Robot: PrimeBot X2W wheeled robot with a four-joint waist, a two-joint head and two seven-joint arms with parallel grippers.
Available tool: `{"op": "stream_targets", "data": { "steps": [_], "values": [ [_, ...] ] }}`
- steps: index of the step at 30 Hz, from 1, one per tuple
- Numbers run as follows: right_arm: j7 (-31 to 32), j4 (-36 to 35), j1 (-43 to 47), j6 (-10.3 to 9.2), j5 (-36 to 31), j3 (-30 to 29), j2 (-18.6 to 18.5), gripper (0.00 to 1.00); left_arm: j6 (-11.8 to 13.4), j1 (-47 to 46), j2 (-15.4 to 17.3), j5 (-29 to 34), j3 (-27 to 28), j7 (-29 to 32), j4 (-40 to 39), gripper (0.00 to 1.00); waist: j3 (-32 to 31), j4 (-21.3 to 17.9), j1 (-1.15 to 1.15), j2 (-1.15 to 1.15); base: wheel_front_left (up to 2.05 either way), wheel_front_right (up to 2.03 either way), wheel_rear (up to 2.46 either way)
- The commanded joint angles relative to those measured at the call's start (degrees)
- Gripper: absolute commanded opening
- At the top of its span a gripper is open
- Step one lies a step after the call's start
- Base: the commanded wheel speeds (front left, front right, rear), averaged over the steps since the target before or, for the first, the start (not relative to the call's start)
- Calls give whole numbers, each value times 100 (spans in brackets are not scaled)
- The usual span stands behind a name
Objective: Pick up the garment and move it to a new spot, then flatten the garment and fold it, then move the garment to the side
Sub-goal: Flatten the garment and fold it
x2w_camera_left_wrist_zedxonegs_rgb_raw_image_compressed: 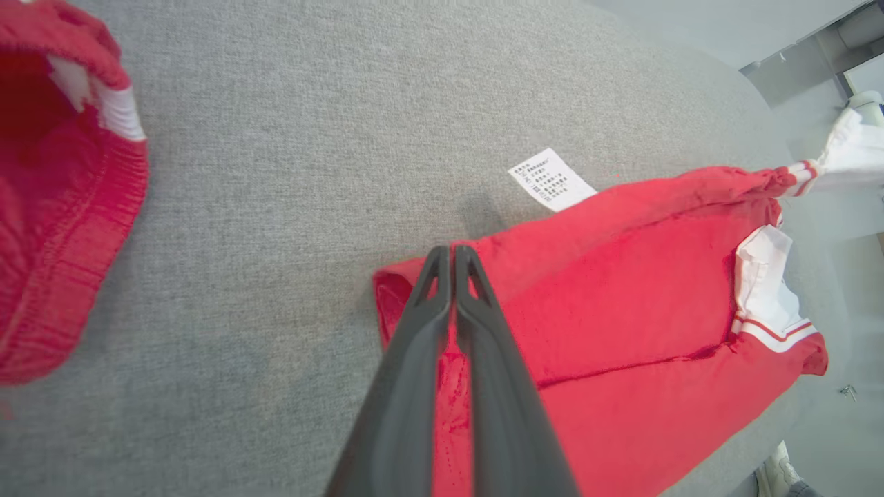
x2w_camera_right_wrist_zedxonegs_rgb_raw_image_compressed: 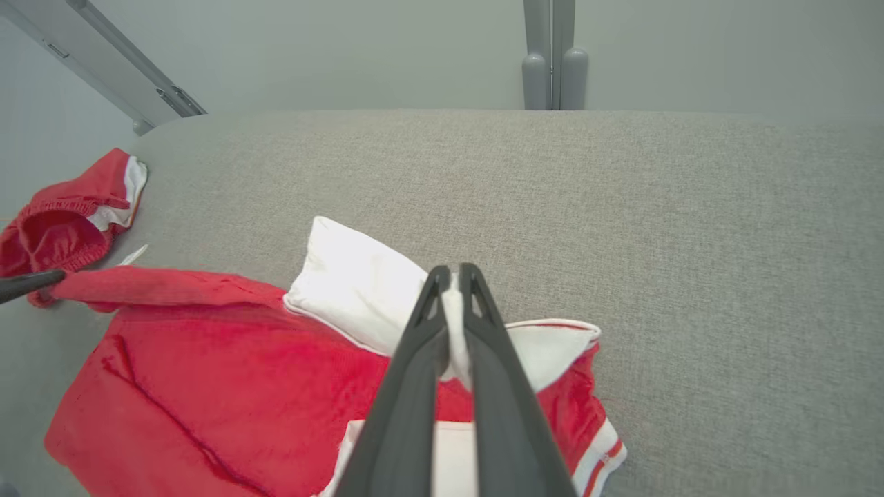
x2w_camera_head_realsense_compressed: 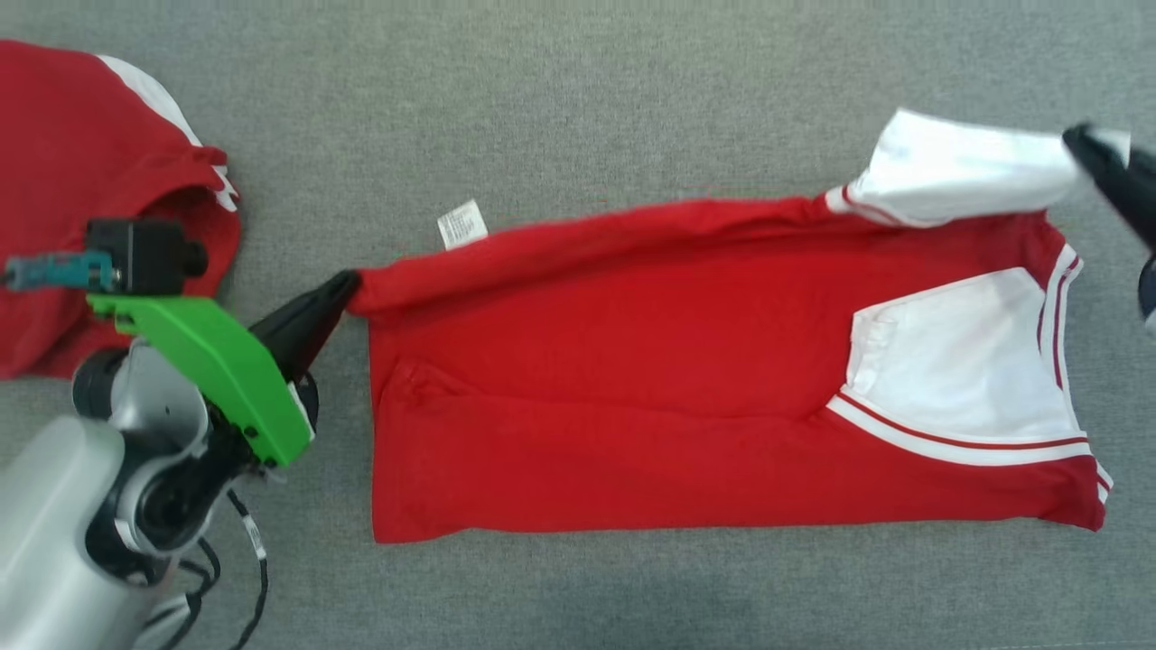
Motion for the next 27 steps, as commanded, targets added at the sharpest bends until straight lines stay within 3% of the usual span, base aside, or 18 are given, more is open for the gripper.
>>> {"op": "stream_targets", "data": {
  "steps": [1,14,22,27],
  "values": [
    [-124,-212,423,2,42,-117,127,0,59,277,33,65,11,-175,-94,0,-264,-22,0,0,0,0,0],
    [-535,-1445,3011,2,-232,-623,1062,0,169,1402,-174,-25,43,-960,-373,0,-600,7,0,0,0,0,0],
    [-527,-1161,3357,2,-378,-476,1284,0,226,1622,-217,-117,-5,-991,-282,0,-654,-22,0,0,0,0,0],
    [-513,-806,3342,2,-540,-268,1213,0,230,1693,-215,16,-111,-1007,-109,0,-697,-18,0,0,0,0,0]
  ]
}}
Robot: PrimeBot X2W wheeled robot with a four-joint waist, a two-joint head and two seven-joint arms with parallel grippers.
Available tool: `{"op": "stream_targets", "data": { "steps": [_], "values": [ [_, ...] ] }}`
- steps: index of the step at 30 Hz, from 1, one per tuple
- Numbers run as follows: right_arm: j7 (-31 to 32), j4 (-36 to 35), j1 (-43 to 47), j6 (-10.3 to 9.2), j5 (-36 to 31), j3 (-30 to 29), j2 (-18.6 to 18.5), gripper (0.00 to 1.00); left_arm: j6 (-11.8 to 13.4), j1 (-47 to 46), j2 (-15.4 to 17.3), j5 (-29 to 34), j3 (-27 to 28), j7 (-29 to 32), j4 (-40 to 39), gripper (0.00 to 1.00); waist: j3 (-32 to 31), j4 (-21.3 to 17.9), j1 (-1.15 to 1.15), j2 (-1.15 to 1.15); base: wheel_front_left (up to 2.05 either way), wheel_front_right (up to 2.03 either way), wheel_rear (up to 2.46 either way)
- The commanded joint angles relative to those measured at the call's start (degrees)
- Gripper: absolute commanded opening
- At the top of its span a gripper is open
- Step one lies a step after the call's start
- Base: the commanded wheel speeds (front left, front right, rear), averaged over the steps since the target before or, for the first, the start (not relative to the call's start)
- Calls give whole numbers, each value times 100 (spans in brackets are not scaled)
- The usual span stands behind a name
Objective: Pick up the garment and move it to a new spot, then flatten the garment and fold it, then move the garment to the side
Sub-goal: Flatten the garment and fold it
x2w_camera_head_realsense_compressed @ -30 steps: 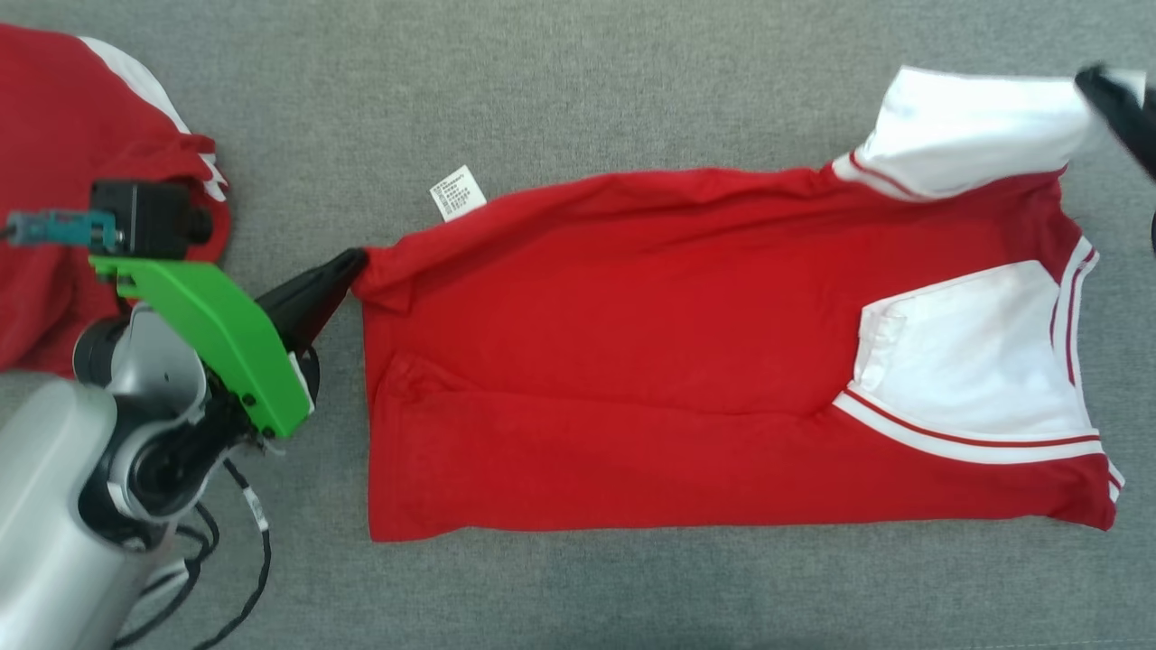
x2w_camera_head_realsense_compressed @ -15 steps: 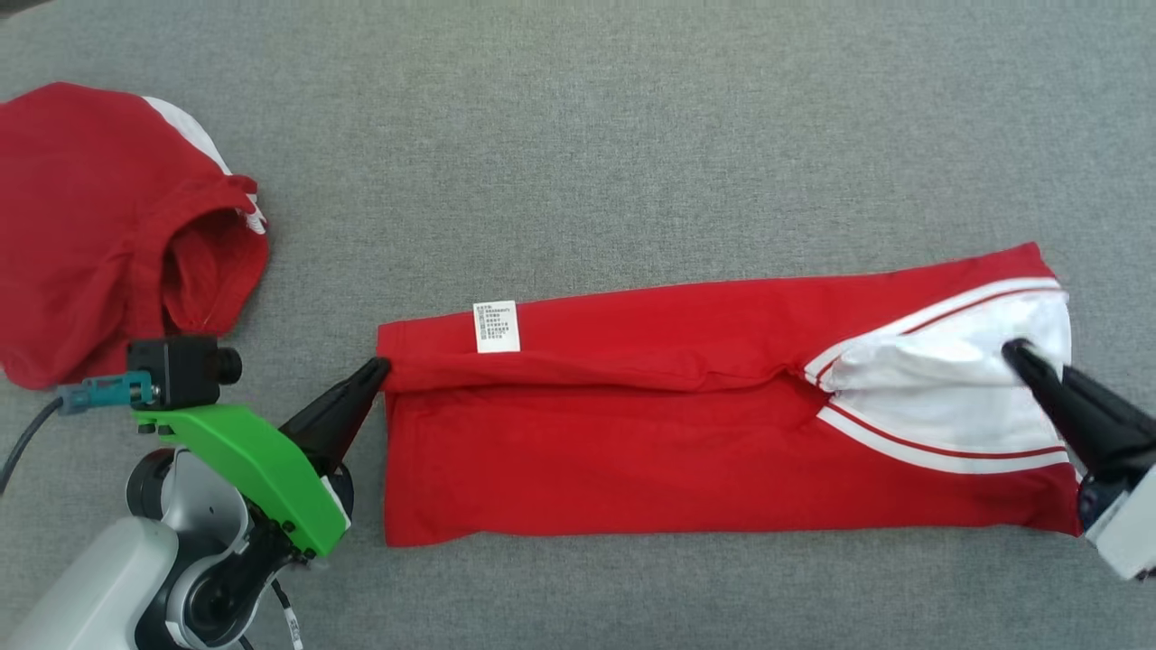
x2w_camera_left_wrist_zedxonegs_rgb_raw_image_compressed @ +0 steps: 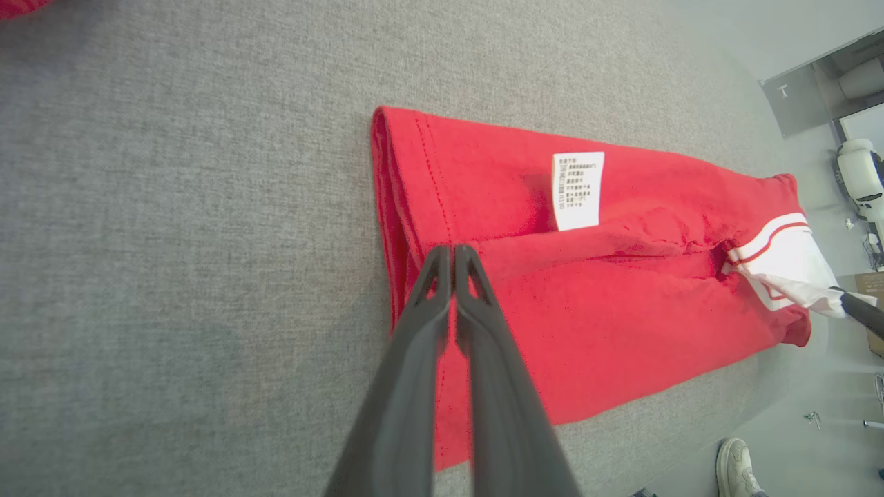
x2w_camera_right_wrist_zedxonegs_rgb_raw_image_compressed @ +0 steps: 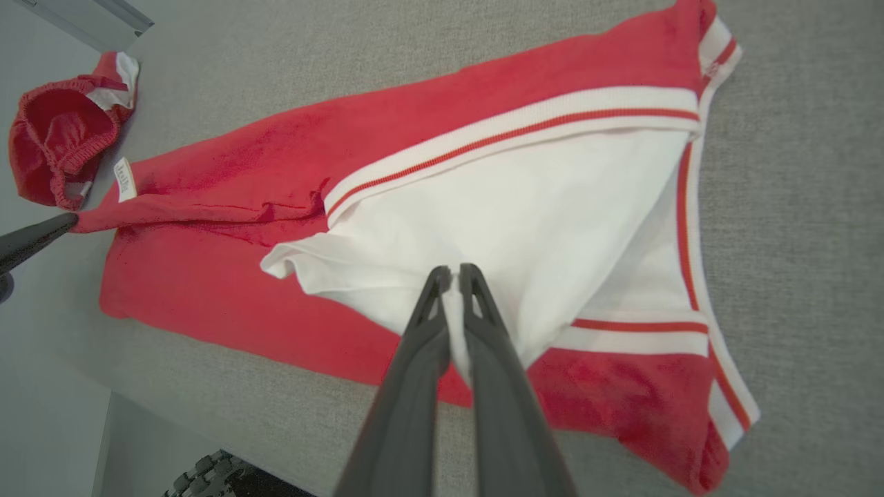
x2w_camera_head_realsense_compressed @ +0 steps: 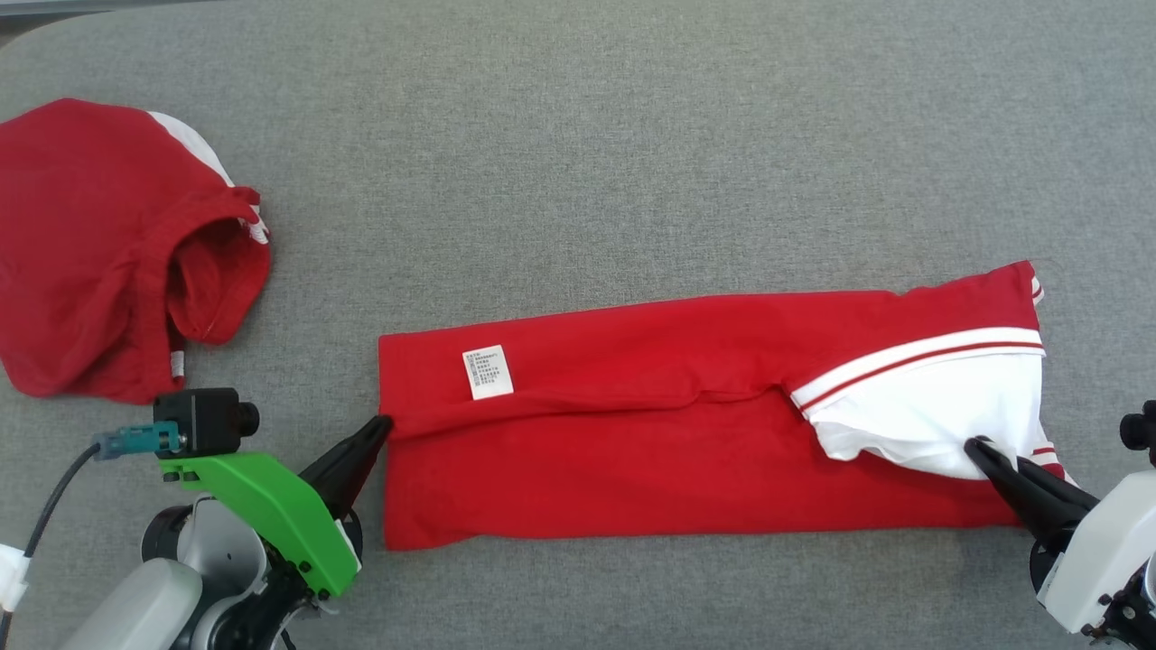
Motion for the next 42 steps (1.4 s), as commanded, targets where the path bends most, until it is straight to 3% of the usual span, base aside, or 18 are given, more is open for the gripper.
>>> {"op": "stream_targets", "data": {
  "steps": [1,2,3,8,16,23,29,37,38,39,40,41,42],
  "values": [
    [-5,101,-2,2,-99,29,-69,0,28,73,-14,46,-4,-32,48,7,-25,9,1,0,0,0,0],
    [10,202,-10,2,-154,69,-101,40,26,92,-46,64,-38,-57,102,52,-44,20,1,0,0,0,0],
    [15,331,23,2,-217,141,-154,100,-2,123,-107,123,-106,-96,190,100,-103,59,1,0,0,0,0],
    [-37,388,151,2,-139,-85,-219,100,96,236,-106,397,-201,-315,292,100,-272,125,1,0,0,0,0],
    [87,509,76,2,-34,-829,-31,100,1015,639,-39,1453,0,-1602,-18,100,-336,179,1,0,0,0,0],
    [612,1377,-539,2,-390,-864,-83,100,1417,570,-316,2142,-18,-2464,-262,100,-244,478,1,0,0,0,0],
    [1203,2054,-990,2,-677,-876,-153,100,1519,488,-477,2623,-59,-2754,-274,100,-211,767,1,0,0,0,0],
    [1793,2638,-1336,3,-600,-892,194,100,1221,727,-710,2915,275,-2880,-26,100,-216,943,1,0,0,0,0],
    [1847,2692,-1361,4,-584,-860,231,82,1147,725,-770,2961,349,-2883,-18,100,-227,955,1,0,0,0,0],
    [1870,2748,-1383,4,-560,-839,253,35,1062,752,-812,3014,428,-2877,10,100,-240,964,1,0,0,0,0],
    [1870,2748,-1383,4,-560,-839,253,35,1062,752,-812,3014,428,-2877,10,100,-240,964,1,0,0,0,0],
    [1903,2795,-1408,4,-476,-816,302,0,968,807,-886,3032,498,-2874,54,100,-259,973,1,0,0,0,0],
    [1959,2827,-1405,4,-382,-791,359,0,885,855,-942,3064,562,-2874,111,100,-282,975,1,0,0,0,0]
  ]
}}
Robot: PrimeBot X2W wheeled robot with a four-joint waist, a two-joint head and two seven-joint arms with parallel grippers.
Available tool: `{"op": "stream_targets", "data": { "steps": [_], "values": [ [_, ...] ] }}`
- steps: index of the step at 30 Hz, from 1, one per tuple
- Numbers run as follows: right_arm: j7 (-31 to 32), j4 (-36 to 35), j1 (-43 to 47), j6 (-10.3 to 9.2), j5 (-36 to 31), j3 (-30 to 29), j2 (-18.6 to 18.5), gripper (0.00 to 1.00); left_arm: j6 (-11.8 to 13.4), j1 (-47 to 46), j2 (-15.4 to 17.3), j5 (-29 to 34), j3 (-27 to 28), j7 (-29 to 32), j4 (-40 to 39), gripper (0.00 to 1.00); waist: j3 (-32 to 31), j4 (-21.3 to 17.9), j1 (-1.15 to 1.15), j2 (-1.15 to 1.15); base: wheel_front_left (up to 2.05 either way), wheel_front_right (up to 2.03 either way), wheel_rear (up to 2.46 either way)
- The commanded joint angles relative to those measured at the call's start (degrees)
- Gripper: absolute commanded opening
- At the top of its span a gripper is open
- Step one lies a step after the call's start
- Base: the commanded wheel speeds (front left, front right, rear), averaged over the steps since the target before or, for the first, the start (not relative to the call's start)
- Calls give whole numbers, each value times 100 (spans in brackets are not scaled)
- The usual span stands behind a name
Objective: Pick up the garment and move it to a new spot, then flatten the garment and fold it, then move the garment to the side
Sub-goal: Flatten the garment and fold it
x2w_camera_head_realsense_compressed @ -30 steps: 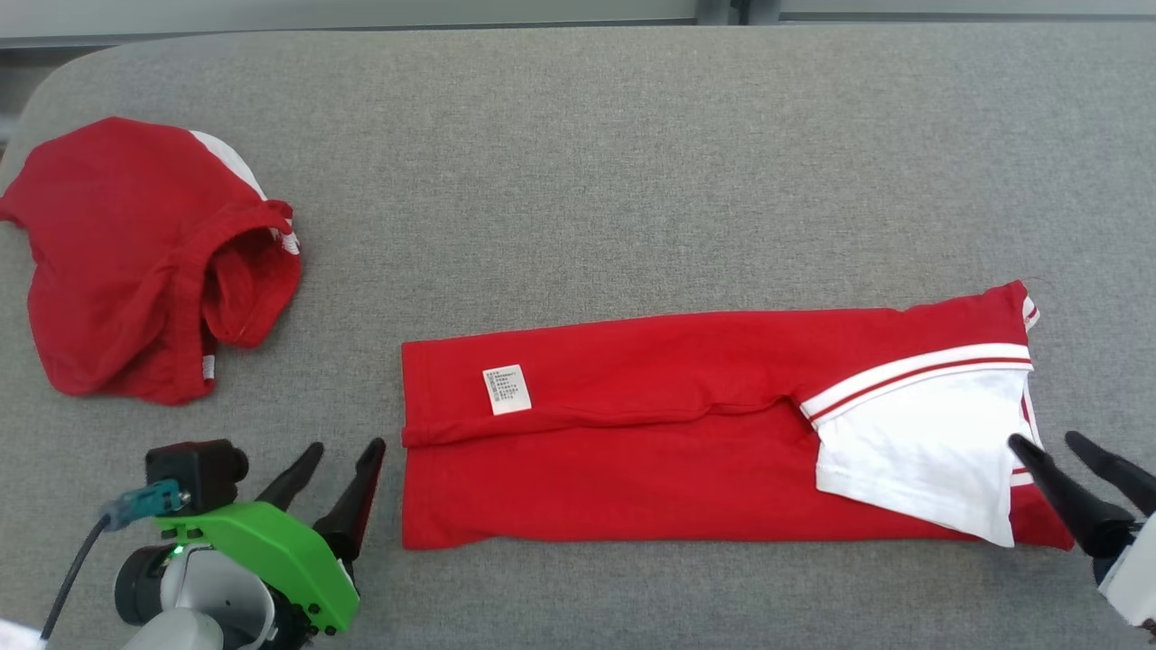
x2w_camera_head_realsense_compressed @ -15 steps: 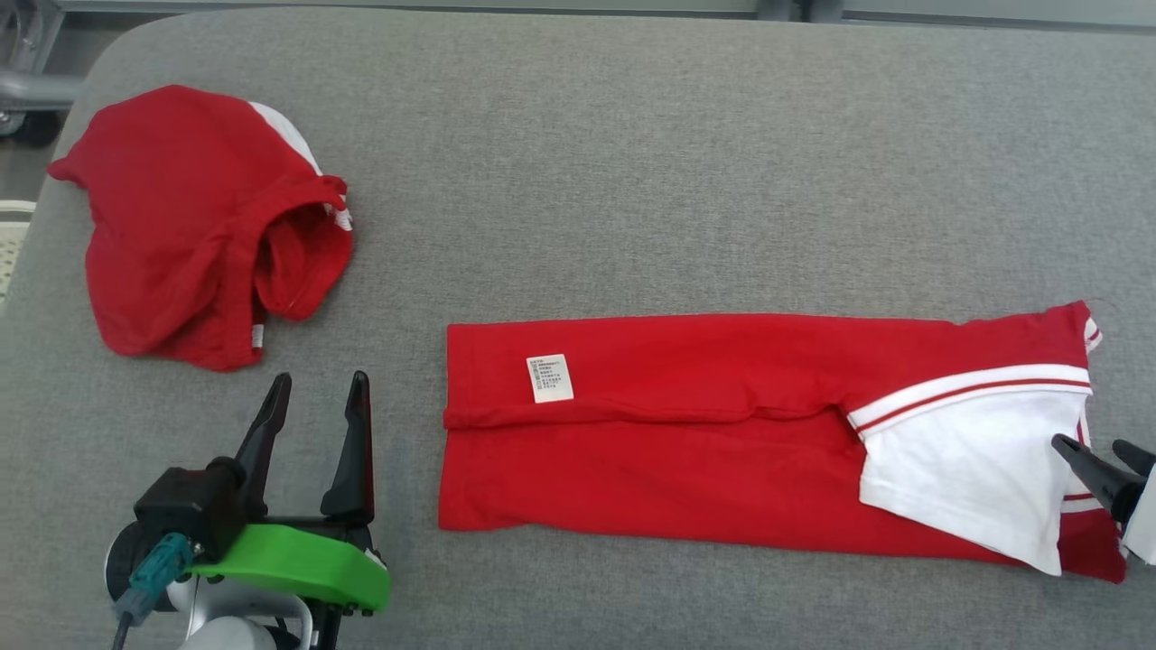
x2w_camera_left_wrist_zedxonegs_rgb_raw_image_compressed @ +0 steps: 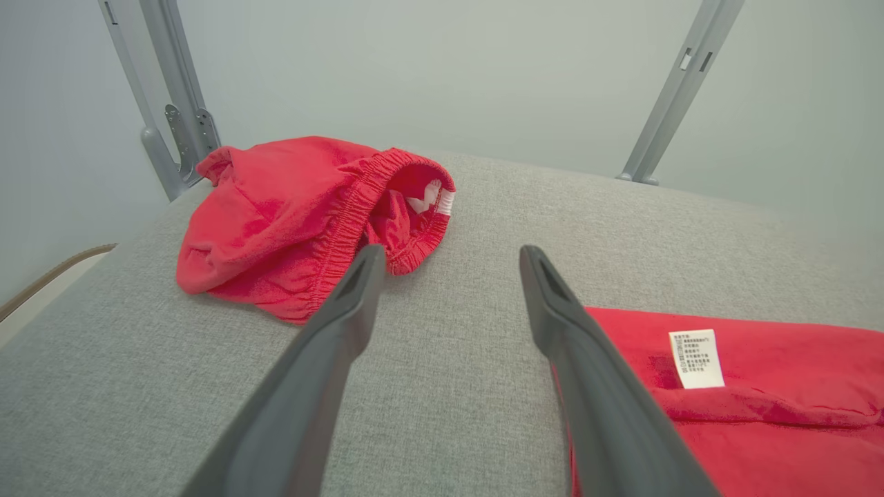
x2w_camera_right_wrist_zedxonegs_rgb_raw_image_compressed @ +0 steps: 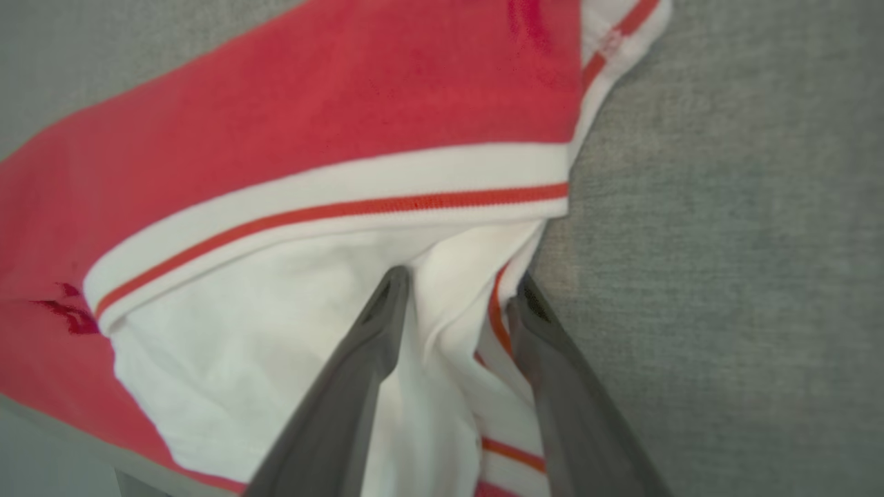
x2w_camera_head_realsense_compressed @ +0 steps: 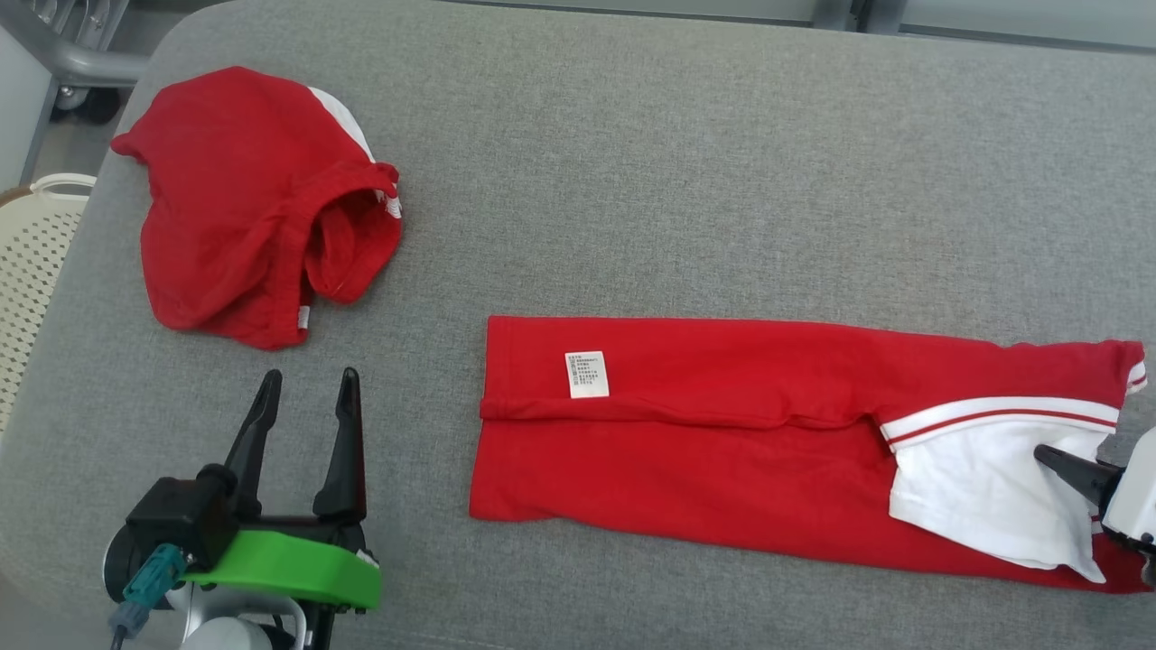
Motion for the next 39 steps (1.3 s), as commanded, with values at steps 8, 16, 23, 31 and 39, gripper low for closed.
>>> {"op": "stream_targets", "data": {
  "steps": [8,16,23,31,39],
  "values": [
    [-12,305,238,0,421,-500,101,0,-743,384,-274,214,407,-26,475,100,-330,-203,0,0,0,0,0],
    [33,440,614,1,358,-1554,-92,0,-1324,696,-553,383,1064,-22,993,100,-696,-535,0,0,0,0,0],
    [735,-188,881,3,592,-1994,162,0,-1645,813,-879,537,1484,-22,1358,100,-836,-620,0,0,0,0,0],
    [1071,-1699,657,5,1150,-1418,863,0,-1881,716,-1135,818,1698,-23,1556,100,-795,-614,0,0,0,0,0],
    [1097,-2492,143,5,651,346,1315,0,-2042,458,-1251,959,1701,-22,1847,100,-670,-583,0,0,0,0,0]
  ]
}}
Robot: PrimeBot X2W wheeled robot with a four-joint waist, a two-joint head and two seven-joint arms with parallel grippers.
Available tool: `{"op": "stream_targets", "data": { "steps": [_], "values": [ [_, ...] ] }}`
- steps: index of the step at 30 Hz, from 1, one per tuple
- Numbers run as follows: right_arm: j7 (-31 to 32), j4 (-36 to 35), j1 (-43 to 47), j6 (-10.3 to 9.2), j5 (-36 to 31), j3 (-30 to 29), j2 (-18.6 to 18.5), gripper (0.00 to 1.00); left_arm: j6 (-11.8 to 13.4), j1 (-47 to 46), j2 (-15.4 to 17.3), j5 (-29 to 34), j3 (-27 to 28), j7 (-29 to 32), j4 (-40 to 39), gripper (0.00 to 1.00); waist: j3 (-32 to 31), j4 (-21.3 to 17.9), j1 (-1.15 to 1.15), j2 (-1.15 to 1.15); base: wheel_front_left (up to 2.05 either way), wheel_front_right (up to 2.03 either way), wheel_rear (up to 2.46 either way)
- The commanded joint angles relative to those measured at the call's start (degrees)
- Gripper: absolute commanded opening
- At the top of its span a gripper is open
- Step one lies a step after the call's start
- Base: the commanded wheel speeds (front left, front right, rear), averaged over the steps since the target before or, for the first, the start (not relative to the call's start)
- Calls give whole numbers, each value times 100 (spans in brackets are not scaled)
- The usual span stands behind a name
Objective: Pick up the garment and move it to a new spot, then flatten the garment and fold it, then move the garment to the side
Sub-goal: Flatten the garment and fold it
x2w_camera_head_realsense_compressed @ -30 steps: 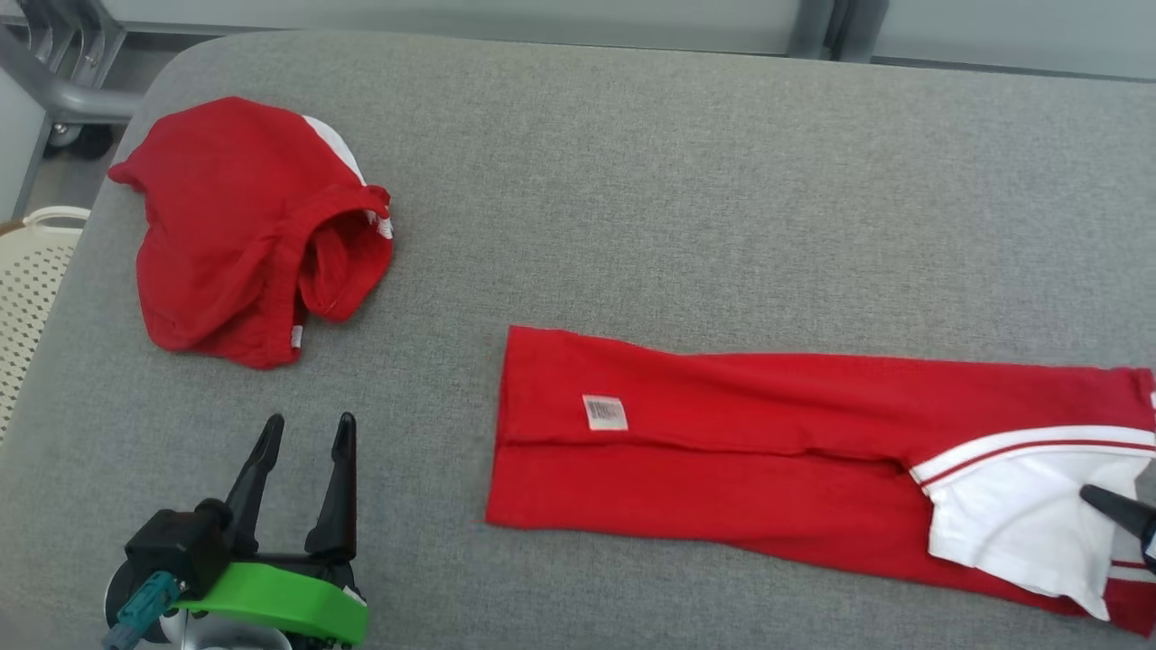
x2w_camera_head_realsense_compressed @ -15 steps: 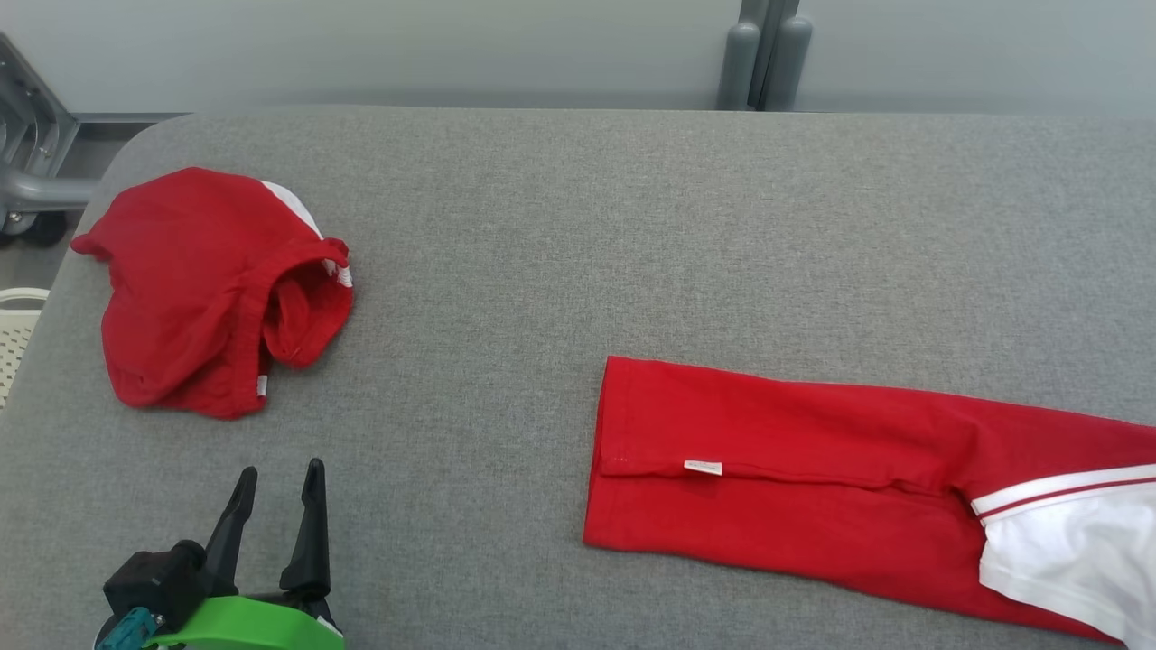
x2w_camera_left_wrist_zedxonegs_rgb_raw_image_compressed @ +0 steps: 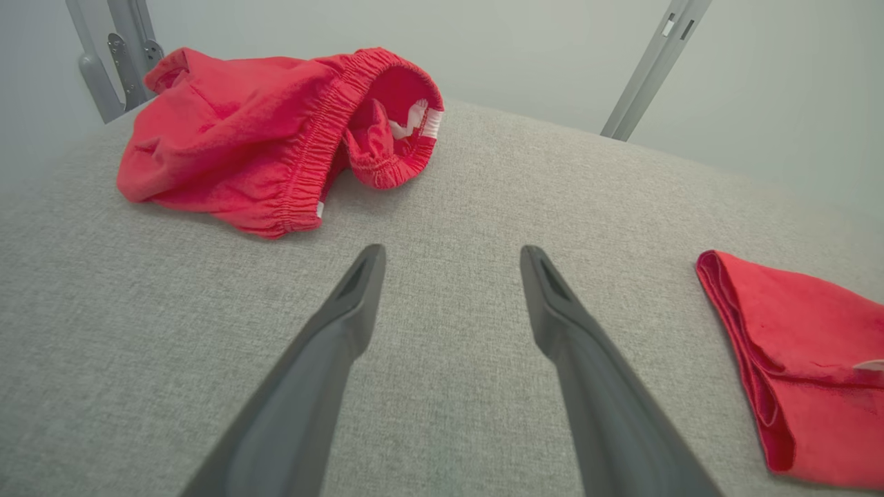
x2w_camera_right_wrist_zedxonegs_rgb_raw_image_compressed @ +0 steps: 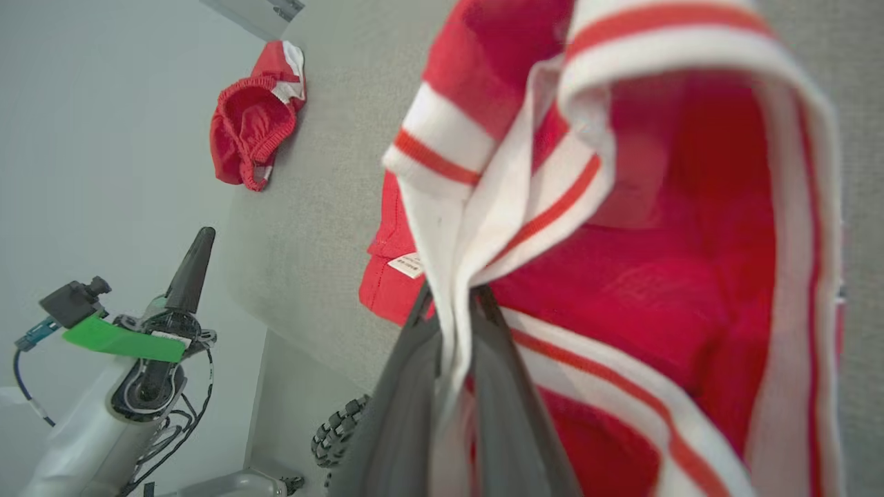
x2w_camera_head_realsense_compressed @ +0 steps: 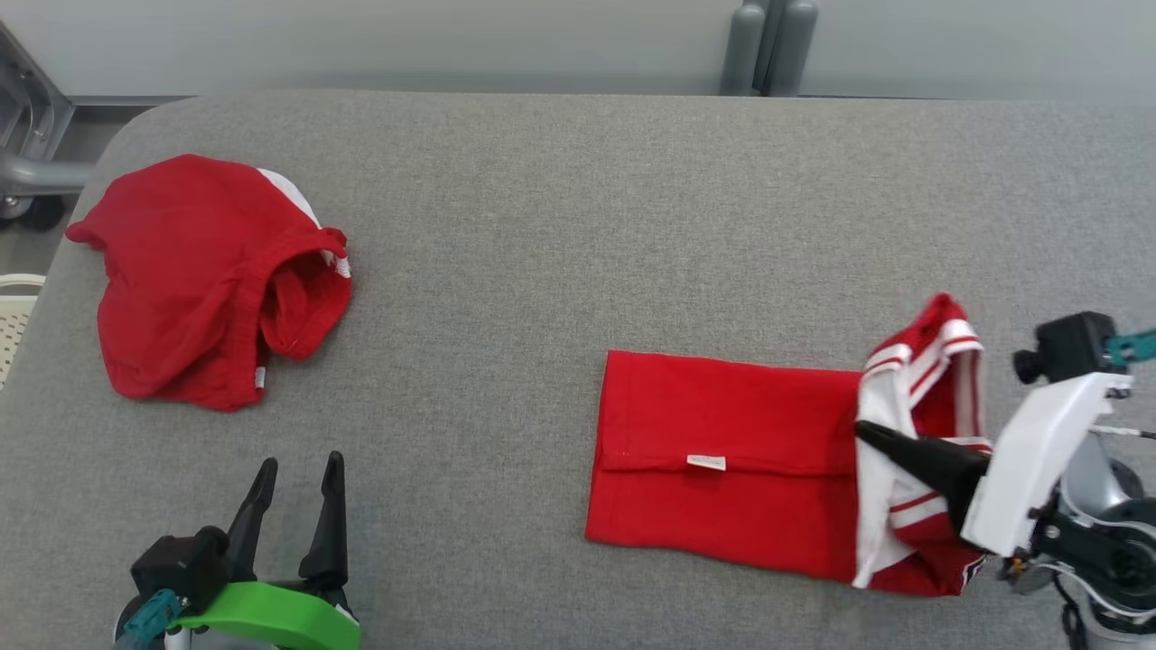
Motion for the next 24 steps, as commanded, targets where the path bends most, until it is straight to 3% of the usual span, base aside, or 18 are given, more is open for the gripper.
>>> {"op": "stream_targets", "data": {
  "steps": [1,7,14,22,24],
  "values": [
    [-75,33,-156,4,-279,439,40,0,-53,-172,-34,58,-12,-15,71,100,44,56,0,0,0,0,0],
    [-395,487,-511,4,-809,1306,197,0,-117,-371,-93,99,-94,-15,213,100,146,233,0,0,0,0,0],
    [-921,1700,-1151,4,-1302,2000,388,0,-181,-563,-49,149,-228,-15,484,100,193,438,0,0,0,0,0],
    [-1328,2452,-1450,4,-1421,2413,431,2,-196,-581,-34,156,-250,-16,655,100,33,459,0,0,0,0,0],
    [-1471,2592,-1510,4,-1475,2526,471,60,-196,-559,-42,144,-235,-15,667,100,-7,447,0,0,0,0,0]
  ]
}}
